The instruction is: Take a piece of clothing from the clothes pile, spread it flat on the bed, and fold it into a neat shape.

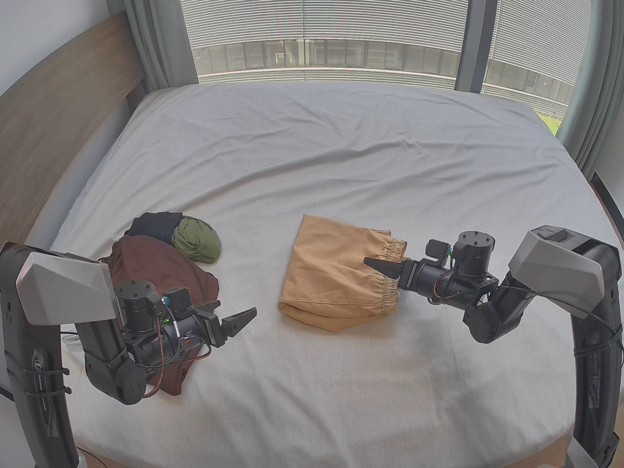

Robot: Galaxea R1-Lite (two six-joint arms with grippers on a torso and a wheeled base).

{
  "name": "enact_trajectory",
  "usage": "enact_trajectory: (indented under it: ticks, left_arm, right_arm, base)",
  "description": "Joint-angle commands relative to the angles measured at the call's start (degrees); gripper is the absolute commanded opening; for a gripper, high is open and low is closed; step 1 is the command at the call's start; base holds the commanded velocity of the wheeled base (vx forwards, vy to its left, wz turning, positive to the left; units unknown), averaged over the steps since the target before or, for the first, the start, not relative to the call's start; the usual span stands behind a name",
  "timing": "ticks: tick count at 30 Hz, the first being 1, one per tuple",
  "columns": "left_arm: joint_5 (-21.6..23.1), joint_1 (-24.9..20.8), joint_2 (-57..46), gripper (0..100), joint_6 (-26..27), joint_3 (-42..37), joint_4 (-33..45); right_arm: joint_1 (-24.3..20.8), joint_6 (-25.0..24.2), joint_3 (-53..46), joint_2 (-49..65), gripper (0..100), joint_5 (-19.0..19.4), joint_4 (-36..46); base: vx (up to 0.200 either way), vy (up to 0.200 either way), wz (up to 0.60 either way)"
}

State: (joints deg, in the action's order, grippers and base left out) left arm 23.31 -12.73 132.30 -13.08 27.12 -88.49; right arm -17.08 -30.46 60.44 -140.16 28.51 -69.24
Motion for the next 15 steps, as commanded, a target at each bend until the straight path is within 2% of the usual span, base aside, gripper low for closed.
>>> enact_trajectory:
  ticks: [1,10,15]
  left_arm:
    - [0.0,0.2,0.0,100,0.1,0.0,0.0]
    - [0.0,0.2,-0.4,100,0.3,0.0,0.0]
    - [0.2,0.3,-4.0,100,-0.5,-0.5,-0.1]
  right_arm:
    - [-0.3,0.1,1.1,-4.9,100,0.0,-0.1]
    - [-0.3,1.2,0.8,-6.8,100,-0.2,-0.5]
    - [-0.4,1.1,-1.2,-3.2,100,-2.5,-3.2]
  base:
    - [0.0,0.0,0.0]
    - [0.0,0.0,0.0]
    - [0.0,0.0,0.0]
